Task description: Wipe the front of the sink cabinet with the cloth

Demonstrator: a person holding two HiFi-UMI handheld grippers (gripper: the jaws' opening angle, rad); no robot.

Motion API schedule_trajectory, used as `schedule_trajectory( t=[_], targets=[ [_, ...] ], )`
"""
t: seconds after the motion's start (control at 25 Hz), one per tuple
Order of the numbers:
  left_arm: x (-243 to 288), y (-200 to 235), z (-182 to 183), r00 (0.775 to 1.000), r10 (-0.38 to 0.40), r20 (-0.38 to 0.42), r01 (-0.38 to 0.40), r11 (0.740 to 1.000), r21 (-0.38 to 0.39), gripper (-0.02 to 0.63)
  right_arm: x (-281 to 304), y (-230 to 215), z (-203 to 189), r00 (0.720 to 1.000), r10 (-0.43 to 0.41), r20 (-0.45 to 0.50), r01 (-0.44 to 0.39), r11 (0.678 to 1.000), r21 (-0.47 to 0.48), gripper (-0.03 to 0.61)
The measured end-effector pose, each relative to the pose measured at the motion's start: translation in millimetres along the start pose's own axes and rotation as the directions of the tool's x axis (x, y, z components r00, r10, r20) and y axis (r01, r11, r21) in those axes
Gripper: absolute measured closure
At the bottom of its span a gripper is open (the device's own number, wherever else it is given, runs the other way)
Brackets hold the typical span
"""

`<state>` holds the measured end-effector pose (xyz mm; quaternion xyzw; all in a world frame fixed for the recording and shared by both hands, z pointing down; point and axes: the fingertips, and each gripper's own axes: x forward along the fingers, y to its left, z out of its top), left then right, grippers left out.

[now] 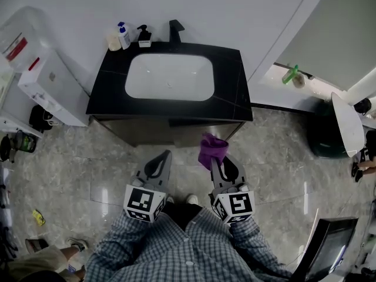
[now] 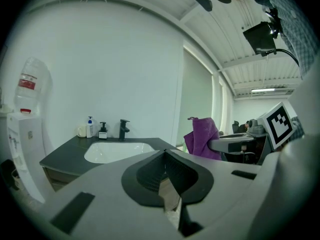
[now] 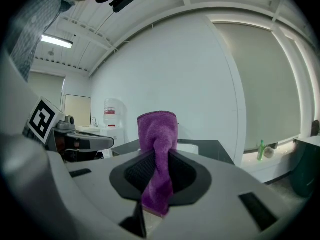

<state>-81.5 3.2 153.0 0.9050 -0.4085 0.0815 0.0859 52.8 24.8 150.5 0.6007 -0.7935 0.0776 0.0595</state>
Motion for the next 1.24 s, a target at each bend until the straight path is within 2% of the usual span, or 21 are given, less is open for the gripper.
schedule_trajectory(
  t=[0.64, 1.24],
  targets=[
    [-4, -1, 1, 1.0, 0.016, 0.008, -0.016, 1.0, -0.004, 0.603, -3, 3, -2, 1.0, 0.017, -0.009, -0.017, 1.0, -0.025, 0.503],
    [-11, -7, -1, 1.0, 0.02, 0.009, -0.02, 1.0, -0.003, 0.603, -9, 4, -4, 1.0, 0.02, -0.005, -0.02, 1.0, 0.011, 0.503]
  ],
)
